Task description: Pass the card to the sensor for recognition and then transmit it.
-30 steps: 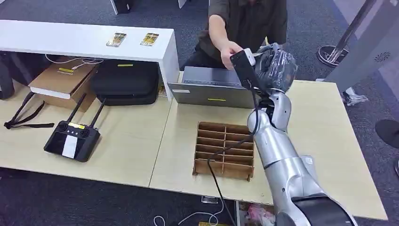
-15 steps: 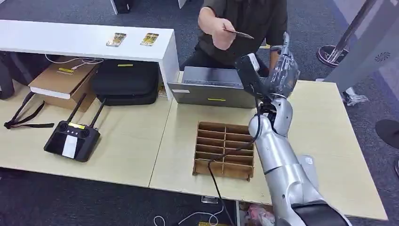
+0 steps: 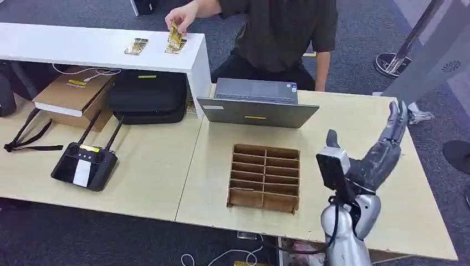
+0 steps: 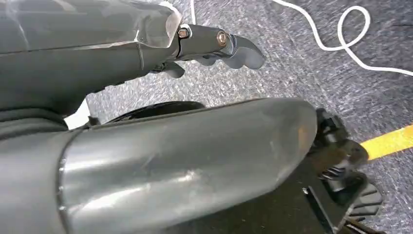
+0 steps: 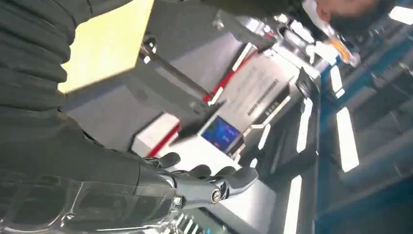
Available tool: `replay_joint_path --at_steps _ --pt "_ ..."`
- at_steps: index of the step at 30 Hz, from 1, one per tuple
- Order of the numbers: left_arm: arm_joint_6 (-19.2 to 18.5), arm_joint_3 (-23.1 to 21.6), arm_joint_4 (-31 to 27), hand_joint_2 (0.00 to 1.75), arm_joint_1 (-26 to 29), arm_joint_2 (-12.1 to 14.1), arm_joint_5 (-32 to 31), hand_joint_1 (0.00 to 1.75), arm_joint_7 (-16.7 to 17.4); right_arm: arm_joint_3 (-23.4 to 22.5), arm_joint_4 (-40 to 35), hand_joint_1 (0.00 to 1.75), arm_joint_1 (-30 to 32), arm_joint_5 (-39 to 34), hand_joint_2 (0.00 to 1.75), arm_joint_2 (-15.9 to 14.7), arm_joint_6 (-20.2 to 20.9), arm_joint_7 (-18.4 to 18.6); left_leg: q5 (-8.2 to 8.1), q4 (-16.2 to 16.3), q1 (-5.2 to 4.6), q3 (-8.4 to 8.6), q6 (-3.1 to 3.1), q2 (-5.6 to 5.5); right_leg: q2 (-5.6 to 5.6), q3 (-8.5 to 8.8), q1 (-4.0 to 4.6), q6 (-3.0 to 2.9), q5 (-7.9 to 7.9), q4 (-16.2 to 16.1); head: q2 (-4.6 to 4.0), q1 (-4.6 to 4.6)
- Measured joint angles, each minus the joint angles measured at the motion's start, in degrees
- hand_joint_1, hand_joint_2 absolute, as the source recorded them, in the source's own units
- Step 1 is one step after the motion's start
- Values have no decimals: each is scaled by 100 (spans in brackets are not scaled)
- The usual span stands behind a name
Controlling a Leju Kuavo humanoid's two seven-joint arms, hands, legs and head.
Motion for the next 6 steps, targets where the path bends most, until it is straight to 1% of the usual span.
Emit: replay_joint_path --at_steps 2,3,4,6 --pt "88 44 0 0 43 -2 70 0 -61 -271 -516 0 429 -217 175 180 0 -603 -3 0 1 2 -2 1 1 -1 1 0 -3 0 0 0" --pt "127 70 0 0 56 -2 103 0 -74 -407 -763 0 589 -350 175 236 0 -811 -3 0 -1 -1 -2 1 -1 -1 -1 1 -3 0 0 -2" --pt "166 98 0 0 72 -7 113 0 -92 -569 -1014 0 712 -444 175 243 0 -939 -3 0 -1 -1 -1 -1 -5 0 -1 1 -4 -1 0 -2" --pt "219 136 0 0 105 -7 113 0 -100 -837 -1458 0 927 -607 175 273 0 -1024 -4 0 -2 1 0 3 -1 2 -2 1 -4 -1 0 0"
